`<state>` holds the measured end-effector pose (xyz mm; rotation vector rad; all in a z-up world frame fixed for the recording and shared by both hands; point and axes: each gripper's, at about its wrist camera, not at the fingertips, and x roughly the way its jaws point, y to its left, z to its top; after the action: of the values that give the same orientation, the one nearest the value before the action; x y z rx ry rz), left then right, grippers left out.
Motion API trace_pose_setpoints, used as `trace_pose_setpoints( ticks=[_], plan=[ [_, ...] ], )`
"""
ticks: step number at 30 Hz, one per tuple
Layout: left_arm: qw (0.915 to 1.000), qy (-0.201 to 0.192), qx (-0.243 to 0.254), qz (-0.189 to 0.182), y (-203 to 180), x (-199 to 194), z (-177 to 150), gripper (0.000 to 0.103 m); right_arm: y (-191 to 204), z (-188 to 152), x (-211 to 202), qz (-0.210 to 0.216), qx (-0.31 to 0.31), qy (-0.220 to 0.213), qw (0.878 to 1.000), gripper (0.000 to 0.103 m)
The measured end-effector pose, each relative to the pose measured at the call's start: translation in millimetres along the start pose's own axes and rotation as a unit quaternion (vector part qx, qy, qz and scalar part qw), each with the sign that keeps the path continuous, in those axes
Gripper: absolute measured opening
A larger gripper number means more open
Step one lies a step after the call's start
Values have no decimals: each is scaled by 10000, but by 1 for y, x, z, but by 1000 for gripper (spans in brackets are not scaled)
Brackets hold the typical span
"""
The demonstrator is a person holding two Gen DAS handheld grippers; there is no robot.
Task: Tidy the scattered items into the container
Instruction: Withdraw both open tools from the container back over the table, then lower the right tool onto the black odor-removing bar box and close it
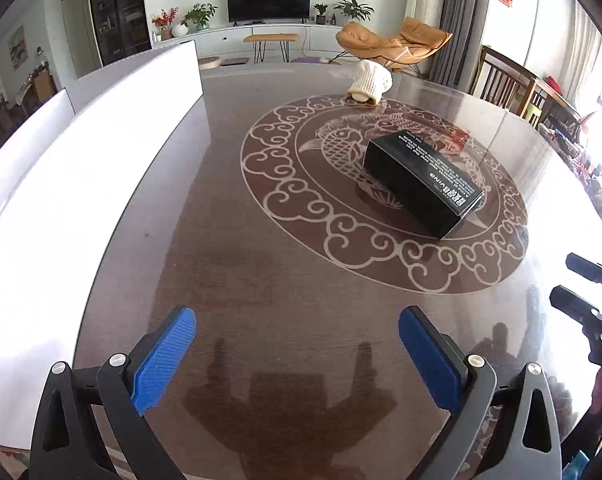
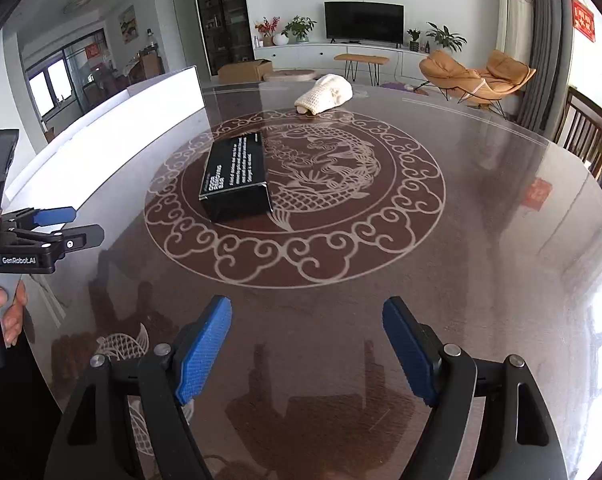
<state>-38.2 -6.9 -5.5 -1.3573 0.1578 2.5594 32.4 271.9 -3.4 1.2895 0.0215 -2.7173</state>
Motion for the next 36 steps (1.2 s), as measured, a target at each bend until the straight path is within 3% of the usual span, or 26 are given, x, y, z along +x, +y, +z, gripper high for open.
trace_pose_setpoints(
  ticks=[5, 11, 20, 28, 36],
  plan=[
    [9994, 30, -208, 268, 2, 19, -5, 103, 3, -11, 11, 51, -212, 243, 9995, 79],
    [9992, -92, -276, 288, 3, 18, -8, 103, 24, -17, 20, -32, -451, 291, 9986, 80],
    [9991, -96, -284, 297, 2, 19, -9, 103, 30, -15, 27, -111, -301, 298, 9990, 96],
    [9991, -95, -286, 299, 2, 20, -9, 103, 54, 34, 72, 479, -1073, 424, 9922, 102],
    [9991, -98, -285, 300, 2, 23, -8, 103, 57, 75, 108, 525, -1101, 408, 9917, 102]
  ],
)
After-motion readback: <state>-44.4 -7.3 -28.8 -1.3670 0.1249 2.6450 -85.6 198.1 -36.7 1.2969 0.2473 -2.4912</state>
